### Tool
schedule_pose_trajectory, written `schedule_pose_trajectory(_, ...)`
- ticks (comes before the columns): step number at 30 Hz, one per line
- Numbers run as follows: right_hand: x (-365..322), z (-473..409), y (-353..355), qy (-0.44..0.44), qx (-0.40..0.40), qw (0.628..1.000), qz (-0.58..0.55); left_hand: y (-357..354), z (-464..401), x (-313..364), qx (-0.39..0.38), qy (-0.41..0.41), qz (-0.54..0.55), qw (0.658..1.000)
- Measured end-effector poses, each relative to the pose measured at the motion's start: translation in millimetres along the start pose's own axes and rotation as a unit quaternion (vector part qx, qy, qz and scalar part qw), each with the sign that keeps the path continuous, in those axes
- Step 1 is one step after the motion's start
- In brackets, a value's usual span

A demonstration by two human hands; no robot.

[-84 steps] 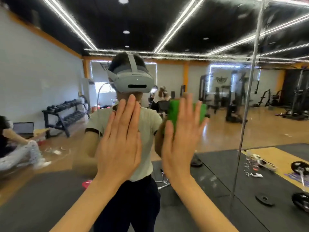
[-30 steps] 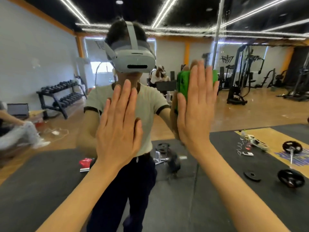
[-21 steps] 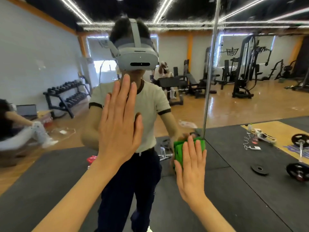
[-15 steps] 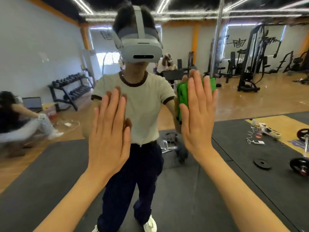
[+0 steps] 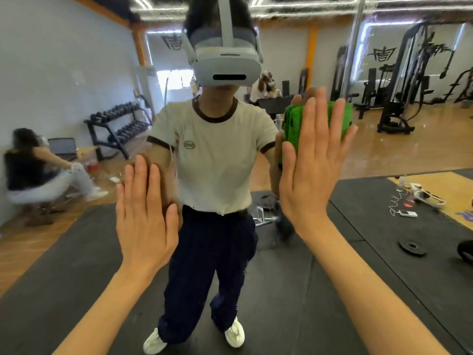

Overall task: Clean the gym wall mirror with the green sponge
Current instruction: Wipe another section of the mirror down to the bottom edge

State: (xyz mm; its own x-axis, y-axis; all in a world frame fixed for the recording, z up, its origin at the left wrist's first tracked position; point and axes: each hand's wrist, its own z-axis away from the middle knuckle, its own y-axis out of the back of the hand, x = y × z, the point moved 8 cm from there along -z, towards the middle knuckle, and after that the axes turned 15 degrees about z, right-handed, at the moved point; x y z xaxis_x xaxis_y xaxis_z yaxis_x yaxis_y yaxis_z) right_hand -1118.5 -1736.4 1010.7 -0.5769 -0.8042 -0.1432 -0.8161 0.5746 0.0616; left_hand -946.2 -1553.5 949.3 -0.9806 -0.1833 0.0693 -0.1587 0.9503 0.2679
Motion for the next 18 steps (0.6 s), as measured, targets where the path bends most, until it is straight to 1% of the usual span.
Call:
schedule_pose_trajectory(1,-2.2,18.5,-1.9,0.019,-0.009,1.0,0.002,0.2,0.9,-0.3,0.0,0.0,0.0,1.0)
schedule_pose_trajectory(2,-3.9,51.3,-5.6,0.057,-0.031,0.998,0.011,0.5,1.2,-0.4,0.002,-0.002,-0.001,1.0)
schedule_pose_trajectory(4,-3.5,138.0,-8.9,0.156,-0.09,0.982,0.052,0.5,1.7,-0.2,0.006,-0.006,-0.008,1.0)
schedule_pose_trajectory(5,-1.1,170.5,-6.5,0.195,-0.108,0.972,0.072,0.2,1.6,0.2,0.009,-0.01,-0.014,1.0)
schedule_pose_trajectory(6,0.5,185.3,-5.2,0.217,-0.114,0.966,0.083,0.1,1.5,0.6,0.013,-0.012,-0.017,1.0)
schedule_pose_trajectory(8,-4.9,155.5,-5.5,0.223,-0.092,0.967,0.078,-0.2,0.7,2.1,0.018,-0.017,-0.02,1.0)
schedule_pose_trajectory(9,-10.5,122.5,-4.4,0.2,-0.072,0.975,0.064,-0.3,0.6,3.0,0.018,-0.02,-0.02,0.999)
schedule_pose_trajectory(12,-14.3,22.7,-3.2,0.054,-0.009,0.998,0.027,0.5,0.3,3.6,0.02,-0.022,-0.018,0.999)
schedule_pose_trajectory(13,-16.1,13.3,-4.5,0.023,0.003,1.0,0.021,1.0,0.4,3.4,0.02,-0.02,-0.016,0.999)
schedule_pose_trajectory(14,-20.8,19.1,-4.8,0.019,0.003,1.0,0.016,1.2,0.3,3.2,0.019,-0.018,-0.012,1.0)
schedule_pose_trajectory(15,-27.2,41.3,-6.9,0.044,-0.015,0.999,0.018,1.7,0.6,3.0,0.017,-0.016,-0.006,1.0)
schedule_pose_trajectory(16,-32.7,76.8,-11.1,0.087,-0.049,0.995,0.022,2.0,0.4,2.8,0.016,-0.015,0.0,1.0)
schedule_pose_trajectory(18,-35.0,160.3,-14.4,0.191,-0.112,0.974,0.05,2.1,0.4,2.7,0.013,-0.015,0.005,1.0)
